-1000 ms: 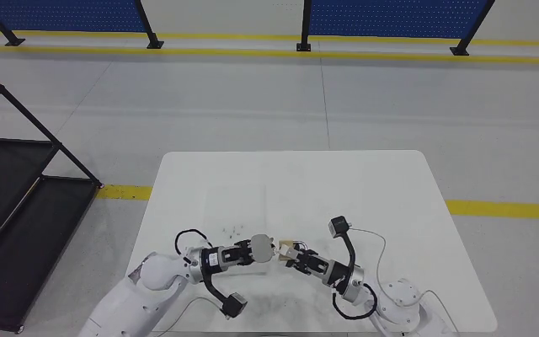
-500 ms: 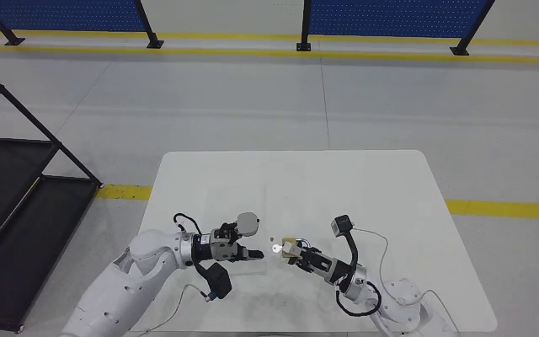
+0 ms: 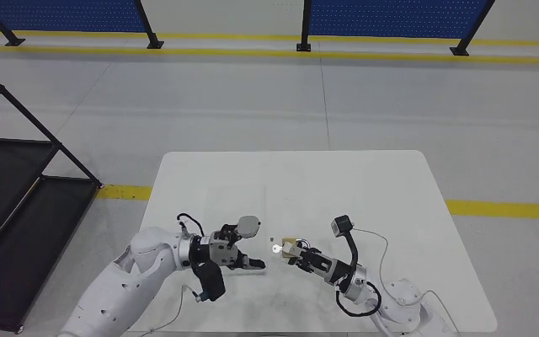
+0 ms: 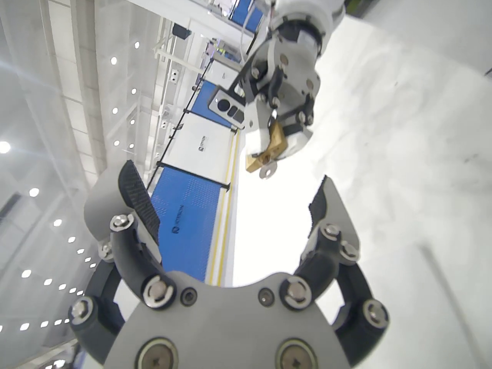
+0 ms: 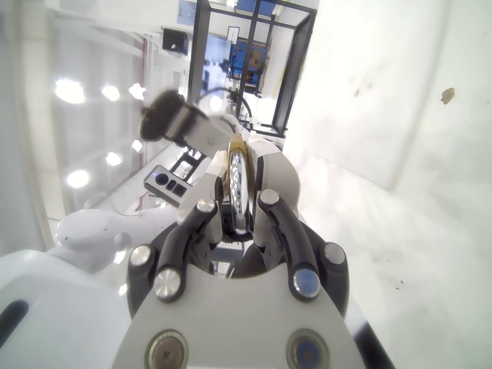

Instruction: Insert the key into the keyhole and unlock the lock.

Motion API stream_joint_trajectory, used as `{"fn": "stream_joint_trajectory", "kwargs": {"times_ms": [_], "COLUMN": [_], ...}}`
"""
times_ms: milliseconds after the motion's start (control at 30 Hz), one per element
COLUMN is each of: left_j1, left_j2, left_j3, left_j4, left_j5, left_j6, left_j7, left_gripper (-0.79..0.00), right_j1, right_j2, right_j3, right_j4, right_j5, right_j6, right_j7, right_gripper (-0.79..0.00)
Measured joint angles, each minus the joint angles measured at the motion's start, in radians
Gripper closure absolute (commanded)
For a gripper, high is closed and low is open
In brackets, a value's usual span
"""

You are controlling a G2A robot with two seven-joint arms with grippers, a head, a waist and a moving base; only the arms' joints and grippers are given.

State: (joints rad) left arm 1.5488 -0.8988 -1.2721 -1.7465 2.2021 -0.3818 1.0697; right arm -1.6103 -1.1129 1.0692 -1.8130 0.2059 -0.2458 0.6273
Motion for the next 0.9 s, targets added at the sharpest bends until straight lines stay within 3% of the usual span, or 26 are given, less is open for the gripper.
{"fn": "stream_joint_trajectory", "kwargs": {"times_ms": [167, 300, 400, 667, 900], "left_j1": [-0.019, -0.044, -0.061, -0.108, -0.106], "left_j2": [0.005, -0.006, -0.017, -0.019, -0.019], "left_j3": [-0.027, -0.033, -0.014, 0.087, 0.085], "left_j4": [0.020, 0.062, 0.087, 0.142, 0.141], "left_j5": [-0.165, -0.412, -0.603, -1.142, -1.112], "left_j6": [-0.299, -0.520, -0.614, -0.630, -0.631], "left_j7": [-0.120, -0.332, -0.506, -0.888, -0.857], "left_gripper": [-0.785, -0.785, -0.785, -0.785, -0.785], "right_j1": [0.000, 0.000, 0.000, 0.000, 0.000], "right_j2": [0.000, 0.000, 0.000, 0.000, 0.000], "right_j3": [0.000, 0.000, 0.000, 0.000, 0.000], "right_j4": [0.000, 0.000, 0.000, 0.000, 0.000], "right_j5": [0.000, 0.000, 0.000, 0.000, 0.000], "right_j6": [0.000, 0.000, 0.000, 0.000, 0.000], "right_j7": [0.000, 0.000, 0.000, 0.000, 0.000], "right_gripper": [0.000, 0.000, 0.000, 0.000, 0.000]}}
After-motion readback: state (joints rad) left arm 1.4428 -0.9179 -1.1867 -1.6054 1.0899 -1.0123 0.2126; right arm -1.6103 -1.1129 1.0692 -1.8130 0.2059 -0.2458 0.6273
